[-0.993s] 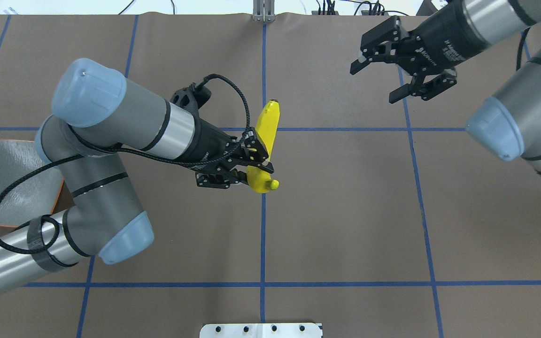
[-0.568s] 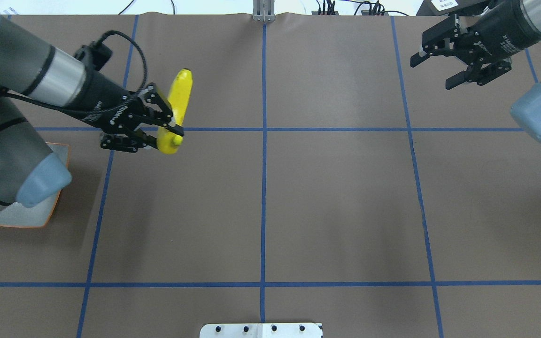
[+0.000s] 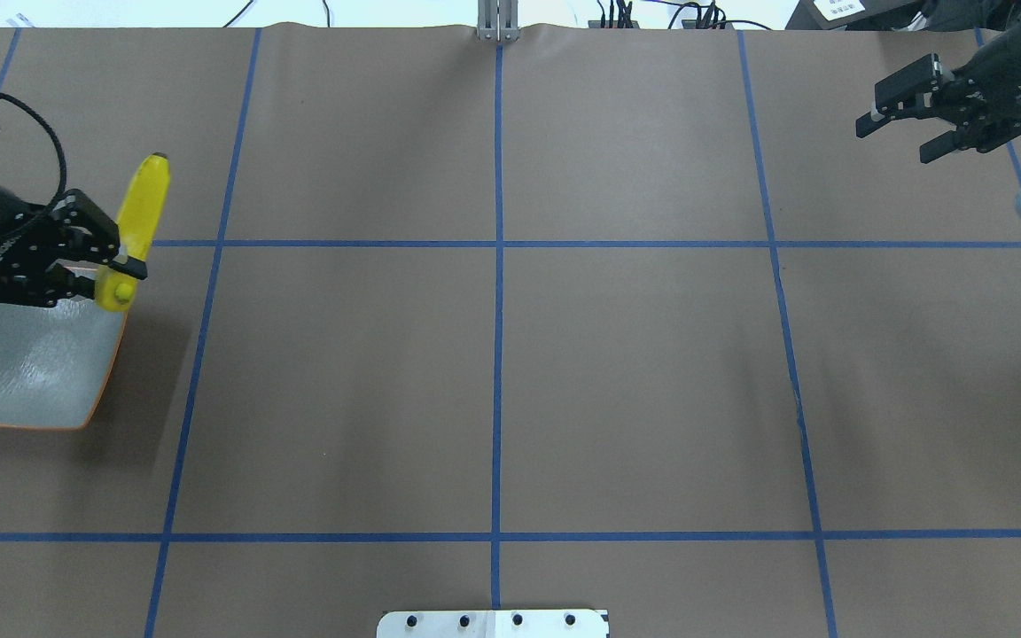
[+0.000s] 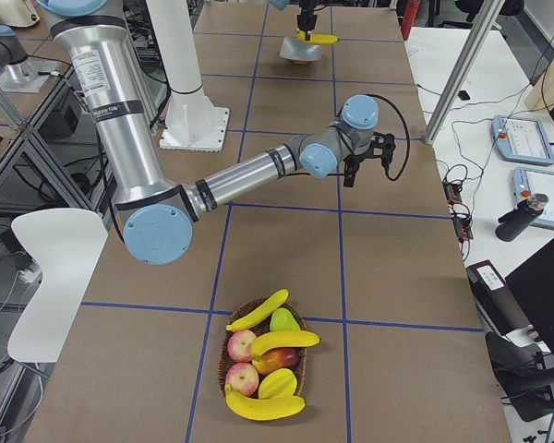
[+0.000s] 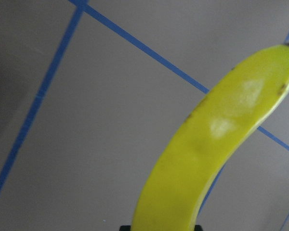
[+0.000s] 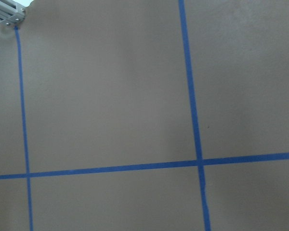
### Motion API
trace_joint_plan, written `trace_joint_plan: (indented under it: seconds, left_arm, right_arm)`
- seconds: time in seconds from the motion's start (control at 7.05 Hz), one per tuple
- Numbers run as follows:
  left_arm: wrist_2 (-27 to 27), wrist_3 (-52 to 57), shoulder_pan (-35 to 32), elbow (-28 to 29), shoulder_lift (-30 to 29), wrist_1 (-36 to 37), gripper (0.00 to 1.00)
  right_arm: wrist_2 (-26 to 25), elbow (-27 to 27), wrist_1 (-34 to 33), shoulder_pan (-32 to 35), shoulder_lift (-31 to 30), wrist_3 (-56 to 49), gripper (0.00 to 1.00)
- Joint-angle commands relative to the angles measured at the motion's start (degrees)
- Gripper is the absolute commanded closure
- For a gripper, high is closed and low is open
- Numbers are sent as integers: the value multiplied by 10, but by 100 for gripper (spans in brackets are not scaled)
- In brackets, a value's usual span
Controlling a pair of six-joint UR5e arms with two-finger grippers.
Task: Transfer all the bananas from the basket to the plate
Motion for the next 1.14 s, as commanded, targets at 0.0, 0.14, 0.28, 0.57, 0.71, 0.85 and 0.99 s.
trace_joint_plan:
  seconds: [0.0,0.14,0.28,0.57,0.71,0.85,0.99]
  left_arm:
    - [9,77,-32,31,67,0,100]
    - [22,101,-33,66,68,0,100]
    - [36,130,-32,85,81,0,100]
    - [41,158,-27,94,101,0,100]
    - [70,158,-27,94,104,0,63]
    - [86,159,-24,92,108,-1,1]
    - [87,160,-23,90,117,-5,0]
  right_arm:
    - [-39,-30,-1,15,-2,-54,0]
    - [-49,-50,-1,18,-3,-97,0]
    - [-49,-62,-1,23,-7,-123,0]
    - [-50,-68,-1,24,-22,-154,0]
    - [-51,-81,-1,30,-23,-178,0]
    - [-50,-88,-1,31,-22,-187,0]
    - [-50,-89,-1,32,-23,-189,0]
